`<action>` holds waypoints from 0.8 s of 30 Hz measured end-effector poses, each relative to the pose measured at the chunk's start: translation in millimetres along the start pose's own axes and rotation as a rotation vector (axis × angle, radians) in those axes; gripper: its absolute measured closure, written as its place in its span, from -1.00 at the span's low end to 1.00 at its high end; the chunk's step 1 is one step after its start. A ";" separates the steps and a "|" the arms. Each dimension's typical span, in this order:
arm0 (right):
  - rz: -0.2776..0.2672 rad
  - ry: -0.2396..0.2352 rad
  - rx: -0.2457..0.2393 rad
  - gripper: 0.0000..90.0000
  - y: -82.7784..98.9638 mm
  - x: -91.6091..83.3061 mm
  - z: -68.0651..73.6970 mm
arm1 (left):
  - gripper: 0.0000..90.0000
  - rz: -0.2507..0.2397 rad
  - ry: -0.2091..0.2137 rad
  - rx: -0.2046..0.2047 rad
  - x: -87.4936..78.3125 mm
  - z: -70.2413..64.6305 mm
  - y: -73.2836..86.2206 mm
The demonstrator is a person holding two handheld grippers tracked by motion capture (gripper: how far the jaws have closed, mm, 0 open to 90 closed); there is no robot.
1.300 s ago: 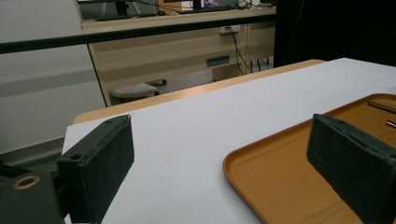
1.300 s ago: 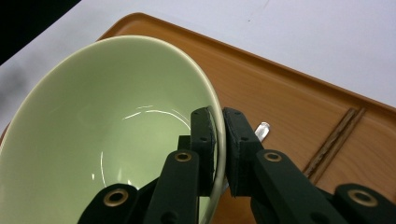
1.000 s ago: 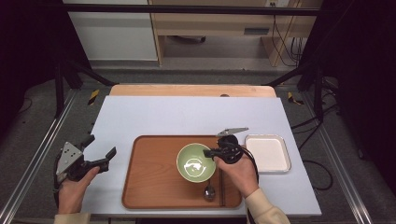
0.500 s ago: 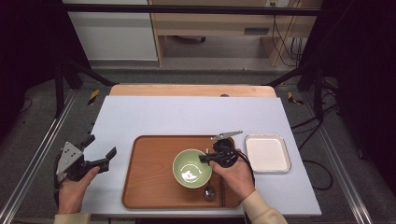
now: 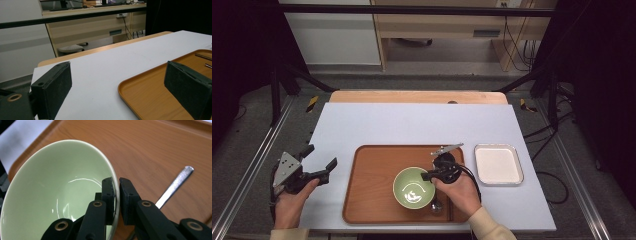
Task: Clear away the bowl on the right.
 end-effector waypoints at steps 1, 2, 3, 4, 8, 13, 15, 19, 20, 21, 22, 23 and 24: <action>0.000 0.002 0.002 0.83 0.2 0.2 -0.3 | -0.83 0.000 0.000 0.000 0.0 0.0 0.0; 0.006 0.004 0.010 0.83 0.5 0.2 -0.3 | -0.83 0.000 0.000 0.000 0.0 0.0 0.1; 0.007 0.003 0.011 0.83 0.6 0.1 -0.6 | -0.83 0.000 0.000 0.000 0.0 0.1 0.1; 0.008 0.003 0.012 0.83 0.6 0.1 -0.7 | -0.83 0.000 0.000 -0.001 0.0 0.3 0.2; 0.004 -0.002 0.019 0.83 0.6 1.2 -0.8 | -0.83 0.001 0.001 0.000 0.1 0.0 0.4; -0.007 -0.009 0.026 0.81 0.5 3.2 -1.3 | -0.83 0.004 0.006 0.002 0.8 -1.5 0.6; -0.014 -0.012 0.021 0.81 0.2 4.3 -0.7 | -0.83 0.006 0.007 0.003 1.1 -1.8 1.0; -0.022 -0.029 0.012 0.78 -0.2 4.0 -1.8 | -0.83 0.008 0.006 0.003 1.1 -1.6 1.6; -0.028 -0.022 0.005 0.72 -1.0 2.9 -2.0 | -0.83 0.005 0.006 0.002 1.0 -1.5 1.3; -0.029 -0.017 -0.008 0.66 -1.7 0.9 -1.7 | -0.83 0.004 0.006 0.001 0.8 -1.4 1.0; -0.035 -0.009 -0.016 0.63 -2.7 -1.1 -2.0 | -0.83 0.002 0.005 0.001 0.5 -1.0 0.7; -0.048 -0.010 -0.023 0.59 -4.3 -4.7 -1.4 | -0.83 0.001 0.004 0.001 0.3 -0.6 0.4; -0.058 -0.005 -0.033 0.56 -5.9 -8.6 -1.5 | -0.83 -0.001 0.003 -0.001 0.1 -0.3 0.2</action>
Point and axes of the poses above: each handheld gripper's, and its own axes: x roughly forward along the jaws, y roughly out of its underside, z roughly to its left, the point moved 8 cm from there along x, roughly forward along the jaws, and after that the axes turned 5 degrees about x, right-handed, at the moved point
